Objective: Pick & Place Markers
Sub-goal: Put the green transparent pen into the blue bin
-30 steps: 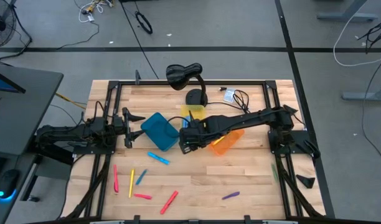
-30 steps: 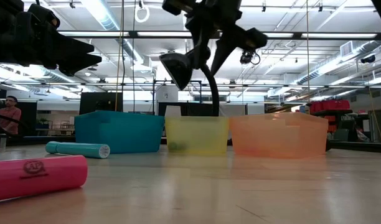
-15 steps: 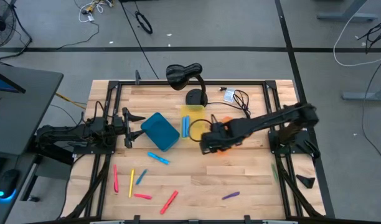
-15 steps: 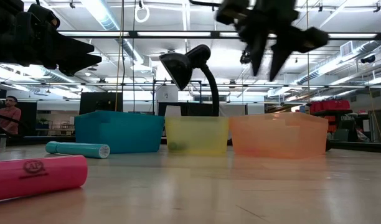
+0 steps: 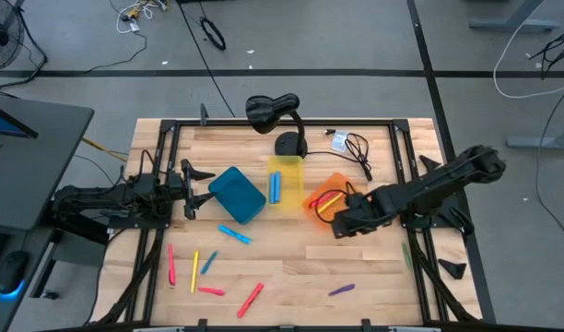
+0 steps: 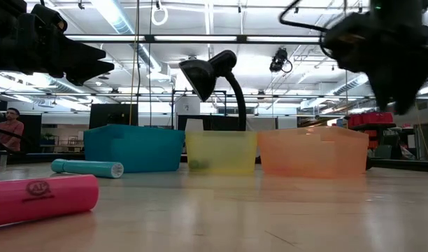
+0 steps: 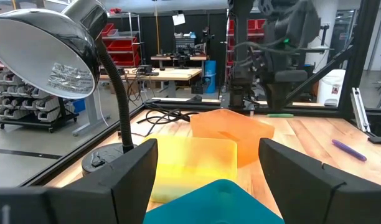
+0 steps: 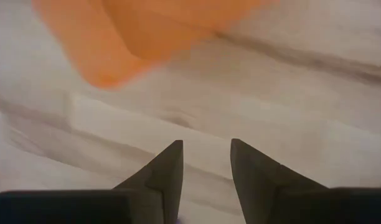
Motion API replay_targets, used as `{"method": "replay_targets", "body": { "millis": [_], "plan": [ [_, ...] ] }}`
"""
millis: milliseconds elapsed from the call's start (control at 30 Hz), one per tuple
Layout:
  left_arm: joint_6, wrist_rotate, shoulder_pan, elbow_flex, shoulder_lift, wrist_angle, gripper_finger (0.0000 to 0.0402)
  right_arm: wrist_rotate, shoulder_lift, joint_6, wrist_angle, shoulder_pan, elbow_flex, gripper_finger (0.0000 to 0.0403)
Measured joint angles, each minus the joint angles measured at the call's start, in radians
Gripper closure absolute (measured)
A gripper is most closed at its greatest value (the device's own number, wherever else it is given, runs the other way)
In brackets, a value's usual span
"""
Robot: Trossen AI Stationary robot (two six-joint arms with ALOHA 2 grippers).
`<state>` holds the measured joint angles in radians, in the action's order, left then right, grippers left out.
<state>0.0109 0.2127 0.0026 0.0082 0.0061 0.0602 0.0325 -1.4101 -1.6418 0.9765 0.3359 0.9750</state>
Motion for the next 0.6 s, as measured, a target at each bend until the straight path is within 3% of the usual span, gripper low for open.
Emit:
{"method": "replay_targets", "body": {
  "millis": [367,600],
  "plan": [
    [0.000,0.000,0.000,0.000,0.000,0.001,0.0115,0.135,0.079,0.002,0.016,0.069,-0.194,0.0268],
    [0.000,0.000,0.000,0.000,0.000,0.001,0.0115,0.188,0.069,-0.083,0.052,0.125,-0.239,0.0268]
  ]
}}
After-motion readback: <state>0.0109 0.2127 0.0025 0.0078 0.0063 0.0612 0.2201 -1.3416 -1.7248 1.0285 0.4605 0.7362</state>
